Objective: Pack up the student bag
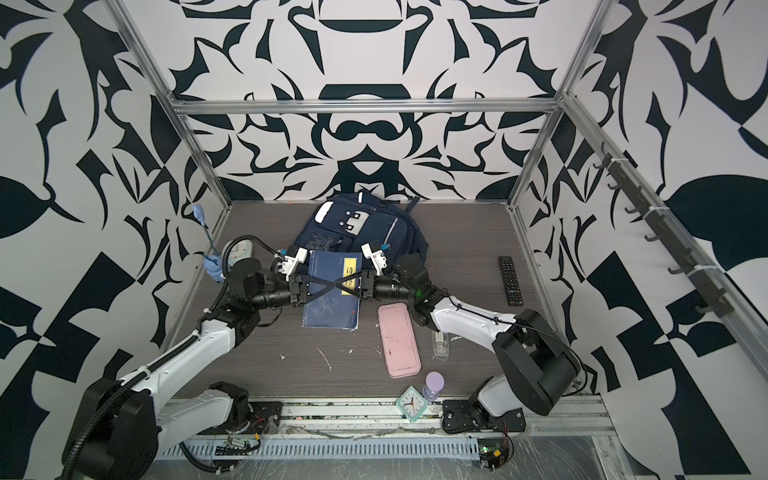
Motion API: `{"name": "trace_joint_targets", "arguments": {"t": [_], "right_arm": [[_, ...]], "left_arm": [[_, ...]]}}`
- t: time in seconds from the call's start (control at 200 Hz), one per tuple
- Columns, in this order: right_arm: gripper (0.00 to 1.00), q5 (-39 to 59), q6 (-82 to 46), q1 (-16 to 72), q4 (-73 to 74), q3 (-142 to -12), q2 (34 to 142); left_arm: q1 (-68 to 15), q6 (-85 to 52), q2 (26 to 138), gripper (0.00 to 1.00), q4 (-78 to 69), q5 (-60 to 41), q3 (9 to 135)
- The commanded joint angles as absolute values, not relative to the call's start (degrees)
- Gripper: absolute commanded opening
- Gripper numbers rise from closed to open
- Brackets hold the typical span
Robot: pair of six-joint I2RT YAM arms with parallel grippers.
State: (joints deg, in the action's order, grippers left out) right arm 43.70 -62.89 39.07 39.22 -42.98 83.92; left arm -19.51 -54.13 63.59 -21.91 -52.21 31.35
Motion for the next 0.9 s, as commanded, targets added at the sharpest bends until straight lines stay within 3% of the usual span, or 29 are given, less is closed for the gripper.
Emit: {"name": "trace_joint_targets", "arguments": {"t": [0.0,0.125,0.23,0.38,0.56,0.69,0.895], "right_arm": [[0.36,45.65,-62.75,39.66,43.25,-43.86,81.99],[0.24,45.49,-62.48,39.99,43.0,-43.55,81.27],[0.0,44.75,-61.51,40.27,41.8,-43.42,80.73],[0.0,44.12,-59.05,40.26,37.7,-44.74,80.26],[0.0,42.44,-56.49,40.08,31.94,-46.35,78.71],[0.0,41.27,-55.72,39.01,29.59,-46.01,77.28],[0.0,40.7,-55.05,34.28,25.54,-44.56,73.89]], "left_arm": [[-19.51,-51.43,62.77,0.17,-18.11,-49.24,31.99],[-19.51,-51.81,64.73,0.18,-18.46,-48.83,32.23],[-19.51,-51.94,66.02,0.2,-17.99,-48.79,33.03],[-19.51,-50.7,66.18,0.33,-14.78,-47.39,33.55],[-19.51,-48.24,64.51,0.71,-10.27,-44.99,33.95],[-19.08,-43.93,63.16,0.88,-3.76,-43.49,36.22],[-14.86,-39.57,62.09,0.95,4.31,-42.73,39.19]]}}
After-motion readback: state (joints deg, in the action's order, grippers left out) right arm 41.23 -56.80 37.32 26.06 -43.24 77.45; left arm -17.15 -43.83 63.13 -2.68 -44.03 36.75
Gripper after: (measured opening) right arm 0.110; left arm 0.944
